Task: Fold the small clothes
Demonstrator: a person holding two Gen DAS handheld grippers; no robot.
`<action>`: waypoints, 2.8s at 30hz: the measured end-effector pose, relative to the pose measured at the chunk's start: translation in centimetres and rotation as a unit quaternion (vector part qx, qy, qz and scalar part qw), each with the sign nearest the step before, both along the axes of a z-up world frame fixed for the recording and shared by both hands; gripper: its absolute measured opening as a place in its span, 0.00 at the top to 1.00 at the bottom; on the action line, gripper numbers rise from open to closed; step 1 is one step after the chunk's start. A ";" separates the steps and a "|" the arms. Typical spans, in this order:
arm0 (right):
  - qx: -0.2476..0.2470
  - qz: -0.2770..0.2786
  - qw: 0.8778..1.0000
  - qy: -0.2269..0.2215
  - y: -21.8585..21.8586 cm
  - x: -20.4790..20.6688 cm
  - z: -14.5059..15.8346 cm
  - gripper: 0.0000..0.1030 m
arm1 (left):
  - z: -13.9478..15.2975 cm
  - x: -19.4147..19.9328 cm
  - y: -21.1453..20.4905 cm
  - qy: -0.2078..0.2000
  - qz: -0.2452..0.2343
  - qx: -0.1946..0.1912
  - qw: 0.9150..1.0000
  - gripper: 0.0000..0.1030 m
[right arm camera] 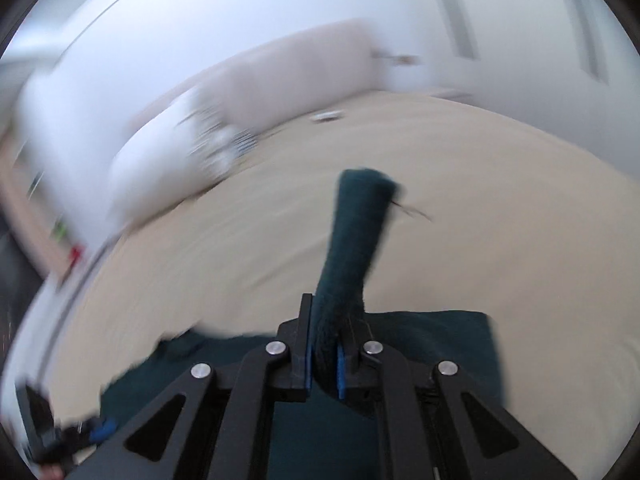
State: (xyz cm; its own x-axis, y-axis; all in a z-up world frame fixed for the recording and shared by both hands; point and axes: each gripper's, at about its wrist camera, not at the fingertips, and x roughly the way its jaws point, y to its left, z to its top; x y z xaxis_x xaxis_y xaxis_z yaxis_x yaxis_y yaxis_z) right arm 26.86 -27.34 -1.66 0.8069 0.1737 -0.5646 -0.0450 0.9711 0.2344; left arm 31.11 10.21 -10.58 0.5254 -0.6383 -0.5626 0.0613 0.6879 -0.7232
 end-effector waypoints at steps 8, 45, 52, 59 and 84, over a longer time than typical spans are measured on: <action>-0.199 0.167 0.964 0.052 17.9 -1.5 -9.4 0.89 | -2.8 2.4 0.4 0.060 -0.016 -0.075 0.995 0.29; 0.498 -0.110 0.853 0.113 -8.3 -8.7 -12.9 0.27 | -3.2 2.5 -1.4 0.023 -0.005 0.013 1.000 0.92; 0.493 -0.127 0.850 0.132 -8.5 -6.2 -13.4 0.26 | -4.0 3.3 -1.5 0.017 0.001 -0.009 1.000 0.92; 0.487 -0.109 0.862 0.091 -8.7 -5.8 -12.0 0.26 | -4.0 2.5 -0.5 0.014 0.003 -0.012 1.000 0.92; 0.447 -0.097 0.885 0.087 -13.5 -11.5 -9.2 0.26 | -5.8 0.6 -0.2 0.046 0.002 0.021 0.999 0.91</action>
